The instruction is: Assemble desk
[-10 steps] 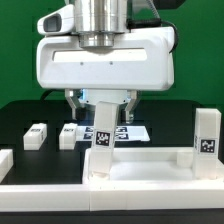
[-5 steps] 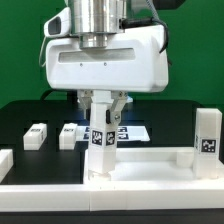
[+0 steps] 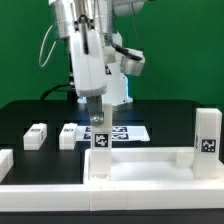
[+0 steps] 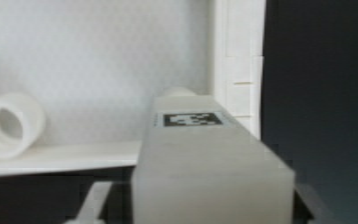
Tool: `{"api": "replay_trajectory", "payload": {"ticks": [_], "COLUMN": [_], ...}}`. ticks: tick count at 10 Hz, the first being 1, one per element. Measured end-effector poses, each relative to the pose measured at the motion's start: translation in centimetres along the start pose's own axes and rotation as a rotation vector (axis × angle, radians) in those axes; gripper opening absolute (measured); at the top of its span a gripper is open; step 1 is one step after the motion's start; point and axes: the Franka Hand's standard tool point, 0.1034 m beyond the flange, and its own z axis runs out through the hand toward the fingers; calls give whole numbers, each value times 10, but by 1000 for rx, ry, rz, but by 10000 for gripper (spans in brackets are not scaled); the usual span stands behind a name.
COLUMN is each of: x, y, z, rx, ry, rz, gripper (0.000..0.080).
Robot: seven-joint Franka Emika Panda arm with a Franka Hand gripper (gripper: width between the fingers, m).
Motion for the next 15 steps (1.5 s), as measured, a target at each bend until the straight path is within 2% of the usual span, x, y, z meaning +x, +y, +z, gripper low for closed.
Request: {"api": "replay_trajectory", "payload": {"ticks": [2, 3, 4, 5, 6, 7, 11, 12, 13, 14, 15], "x": [0, -1, -2, -9, -13, -16, -14, -9, -8, -8, -8], "y": [0, 0, 1, 1, 4, 6, 7, 5, 5, 5, 5], "z": [0, 1, 1, 1, 0, 0, 1, 4, 5, 5, 5], "rx": [2, 1, -8, -26, -42, -54, -56, -57, -54, -57, -57], "ry": [1, 2, 11, 17, 0, -10, -13, 0, -7, -3, -3], "rz": [55, 43, -75, -247, -355, -496, -772, -1072, -1131, -1072, -1072], "gripper": [290, 351, 351, 534, 622, 622, 649, 649, 649, 626, 473]}}
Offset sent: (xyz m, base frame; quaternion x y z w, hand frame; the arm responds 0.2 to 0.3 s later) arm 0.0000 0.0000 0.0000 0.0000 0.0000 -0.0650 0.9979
